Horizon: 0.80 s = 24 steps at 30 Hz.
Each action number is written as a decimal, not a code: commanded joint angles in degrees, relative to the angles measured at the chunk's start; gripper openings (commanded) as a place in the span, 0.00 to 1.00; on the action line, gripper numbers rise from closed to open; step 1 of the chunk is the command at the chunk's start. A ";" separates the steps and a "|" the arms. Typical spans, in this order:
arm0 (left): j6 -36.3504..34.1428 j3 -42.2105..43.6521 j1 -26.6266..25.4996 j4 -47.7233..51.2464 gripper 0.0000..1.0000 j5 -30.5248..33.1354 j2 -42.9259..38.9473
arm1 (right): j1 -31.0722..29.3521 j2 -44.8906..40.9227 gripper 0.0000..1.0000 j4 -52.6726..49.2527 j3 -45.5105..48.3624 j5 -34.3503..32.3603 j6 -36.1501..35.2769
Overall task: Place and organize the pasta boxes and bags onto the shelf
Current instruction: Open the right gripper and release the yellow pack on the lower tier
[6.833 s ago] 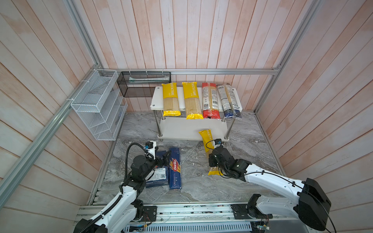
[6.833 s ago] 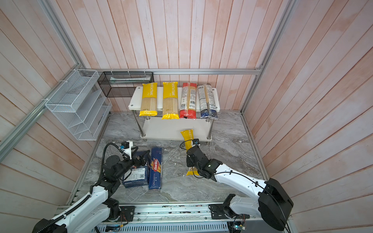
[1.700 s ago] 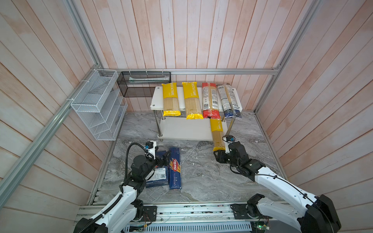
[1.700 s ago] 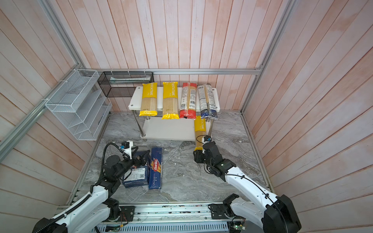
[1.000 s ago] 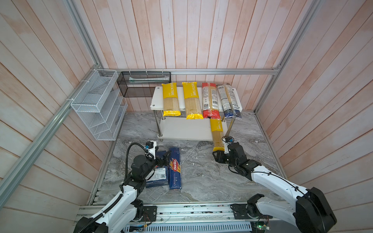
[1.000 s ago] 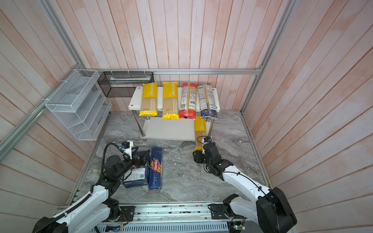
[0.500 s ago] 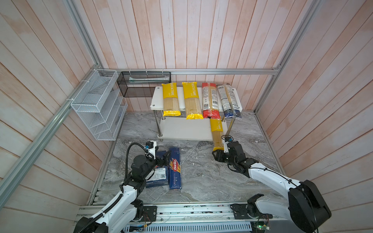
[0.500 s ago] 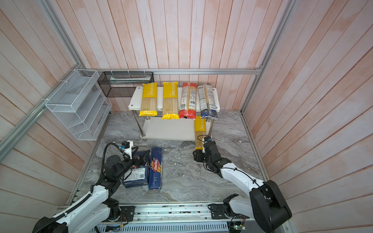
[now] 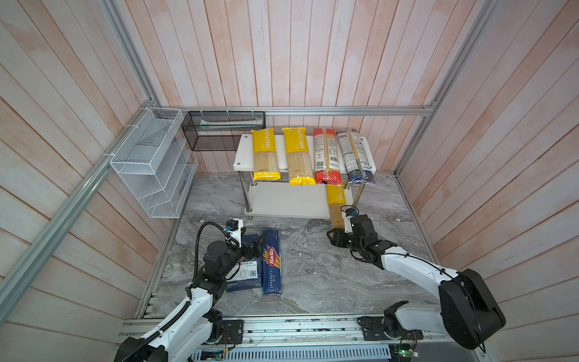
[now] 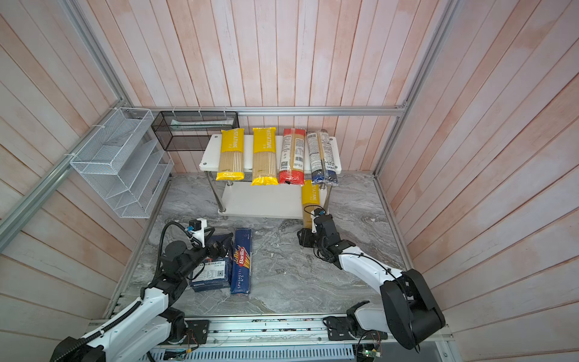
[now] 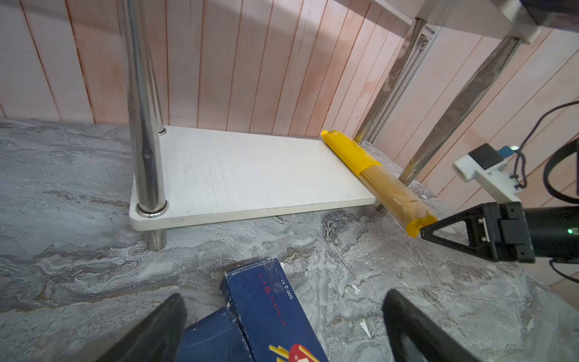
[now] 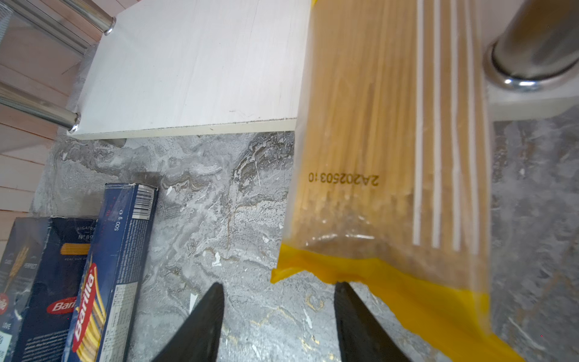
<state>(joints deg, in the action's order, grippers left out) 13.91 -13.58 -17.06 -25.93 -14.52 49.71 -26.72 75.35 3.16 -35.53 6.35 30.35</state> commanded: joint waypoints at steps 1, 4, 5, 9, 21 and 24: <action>-0.99 0.04 -0.17 -0.70 1.00 -0.23 -0.30 | 0.68 1.73 0.56 1.86 -2.00 0.13 -1.09; -0.99 -0.14 -0.13 -0.44 1.00 -0.28 -0.41 | 1.05 2.73 0.56 2.52 -2.48 0.46 -1.25; -1.03 -0.19 -0.17 -0.39 1.00 -0.25 -0.62 | 1.14 3.03 0.56 2.53 -2.83 0.50 -1.41; -1.17 0.14 -0.17 -0.30 1.00 0.15 -1.27 | 1.14 3.62 0.56 1.80 -4.48 0.33 -2.46; -1.24 0.05 -0.17 -0.08 1.00 0.49 -1.21 | 1.58 4.72 0.56 0.98 -6.77 -0.81 -3.70; -1.26 -0.04 -0.17 0.05 1.00 0.47 -1.11 | 1.58 4.55 0.56 0.45 -6.92 -1.29 -3.98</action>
<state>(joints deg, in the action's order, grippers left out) 13.61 -13.58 -17.06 -25.89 -14.50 49.17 -25.47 79.57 3.01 -40.58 6.31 27.68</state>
